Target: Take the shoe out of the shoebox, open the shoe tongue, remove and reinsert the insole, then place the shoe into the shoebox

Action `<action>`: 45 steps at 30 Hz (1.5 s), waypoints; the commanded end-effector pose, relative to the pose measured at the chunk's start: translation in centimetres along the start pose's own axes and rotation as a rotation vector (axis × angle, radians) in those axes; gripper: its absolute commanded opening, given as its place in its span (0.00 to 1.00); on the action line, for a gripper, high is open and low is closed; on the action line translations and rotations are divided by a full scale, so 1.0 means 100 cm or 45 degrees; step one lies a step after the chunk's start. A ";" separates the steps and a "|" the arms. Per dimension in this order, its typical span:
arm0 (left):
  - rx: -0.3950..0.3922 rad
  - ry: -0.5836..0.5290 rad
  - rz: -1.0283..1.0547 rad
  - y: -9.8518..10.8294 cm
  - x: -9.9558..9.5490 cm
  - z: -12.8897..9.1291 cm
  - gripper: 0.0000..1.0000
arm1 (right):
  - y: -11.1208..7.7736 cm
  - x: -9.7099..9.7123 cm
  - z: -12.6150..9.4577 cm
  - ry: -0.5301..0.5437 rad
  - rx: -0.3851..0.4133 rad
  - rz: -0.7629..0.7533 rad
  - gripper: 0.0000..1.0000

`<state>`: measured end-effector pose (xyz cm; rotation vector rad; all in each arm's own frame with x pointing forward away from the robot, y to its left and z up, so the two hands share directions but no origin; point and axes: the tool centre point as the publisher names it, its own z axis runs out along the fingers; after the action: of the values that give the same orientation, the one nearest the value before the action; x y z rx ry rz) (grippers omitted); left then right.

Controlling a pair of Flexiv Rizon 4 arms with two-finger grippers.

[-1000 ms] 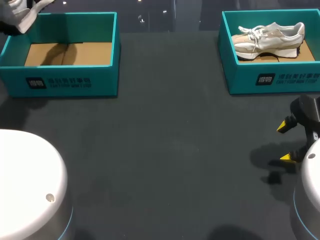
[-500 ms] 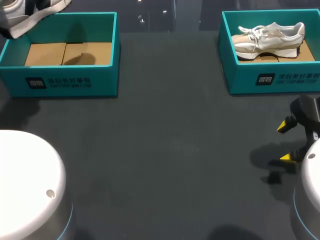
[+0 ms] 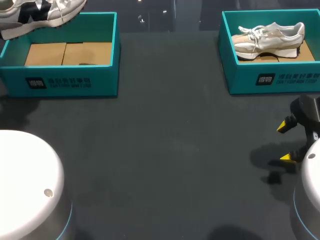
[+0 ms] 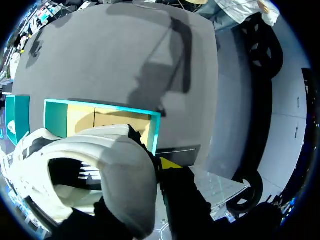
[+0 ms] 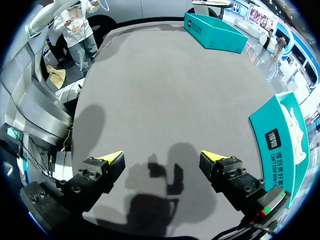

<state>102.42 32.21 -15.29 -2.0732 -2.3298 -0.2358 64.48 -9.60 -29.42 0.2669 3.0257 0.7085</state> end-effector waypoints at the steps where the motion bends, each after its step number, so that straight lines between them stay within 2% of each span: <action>1: -0.035 0.001 0.107 -0.005 0.002 -0.001 0.00 | 0.000 0.002 0.000 -0.004 0.003 0.002 1.00; 6: -0.035 0.001 0.107 -0.005 0.002 -0.001 0.00 | 0.000 0.002 0.000 -0.004 0.003 0.002 1.00; 15: -0.095 0.078 0.201 0.013 -0.010 0.034 0.00 | 0.000 0.002 0.000 -0.004 0.003 0.002 1.00; 20: -0.052 0.112 0.228 0.018 -0.008 0.055 0.00 | 0.000 0.002 0.000 -0.004 0.003 0.002 1.00; 30: -0.052 0.112 0.228 0.018 -0.008 0.055 0.00 | 0.000 0.002 0.000 -0.004 0.003 0.002 1.00; 35: -0.041 0.142 0.198 0.023 -0.018 0.083 0.00 | 0.000 0.002 0.000 -0.004 0.003 0.002 1.00; 45: 0.010 0.176 0.235 0.017 -0.024 0.120 0.00 | 0.000 0.002 0.000 -0.004 0.003 0.002 1.00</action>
<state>105.24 31.46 -26.67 -2.1687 -2.0506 -0.3542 64.48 -9.60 -29.42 0.2670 3.0257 0.7084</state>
